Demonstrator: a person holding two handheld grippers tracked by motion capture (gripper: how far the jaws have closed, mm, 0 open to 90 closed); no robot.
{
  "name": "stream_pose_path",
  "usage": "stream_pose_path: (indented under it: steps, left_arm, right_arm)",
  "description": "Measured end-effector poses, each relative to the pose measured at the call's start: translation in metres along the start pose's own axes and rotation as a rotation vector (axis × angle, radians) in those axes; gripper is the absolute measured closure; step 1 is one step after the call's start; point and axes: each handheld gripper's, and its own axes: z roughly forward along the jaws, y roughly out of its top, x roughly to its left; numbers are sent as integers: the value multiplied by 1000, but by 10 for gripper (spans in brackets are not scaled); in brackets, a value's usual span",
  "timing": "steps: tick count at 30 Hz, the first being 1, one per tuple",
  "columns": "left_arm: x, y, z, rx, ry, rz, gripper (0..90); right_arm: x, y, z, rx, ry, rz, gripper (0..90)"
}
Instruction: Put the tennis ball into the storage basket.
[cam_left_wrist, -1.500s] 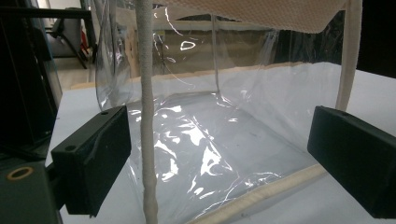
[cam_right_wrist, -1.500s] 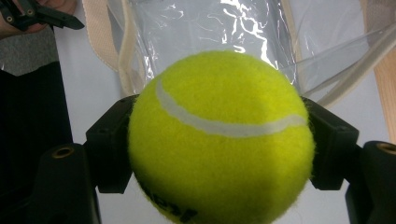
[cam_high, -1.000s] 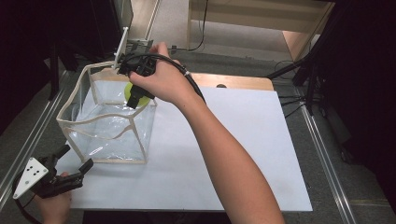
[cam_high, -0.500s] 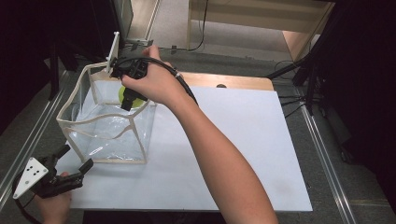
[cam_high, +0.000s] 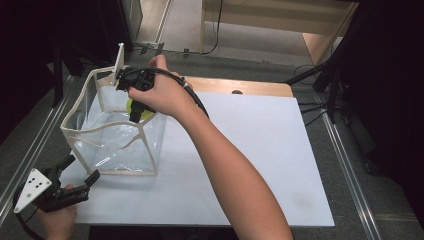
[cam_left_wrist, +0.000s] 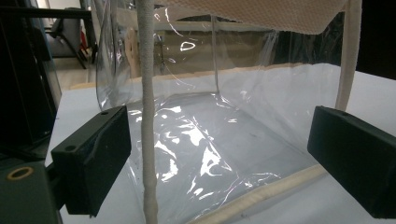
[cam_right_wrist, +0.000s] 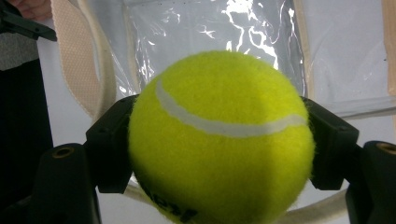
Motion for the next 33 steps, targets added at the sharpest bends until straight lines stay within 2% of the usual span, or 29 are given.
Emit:
stream_pose_path:
  steps: [12,26,33]
  left_arm:
    - [0,0,0,1,-1,4,65]
    - [0,0,0,1,-1,5,65]
    - [0,0,0,1,-1,5,65]
  right_arm:
    - [0,-4,17,21,4,-1,232]
    - [1,-7,24,28,-9,13,226]
    - [4,-8,21,30,-52,17,173]
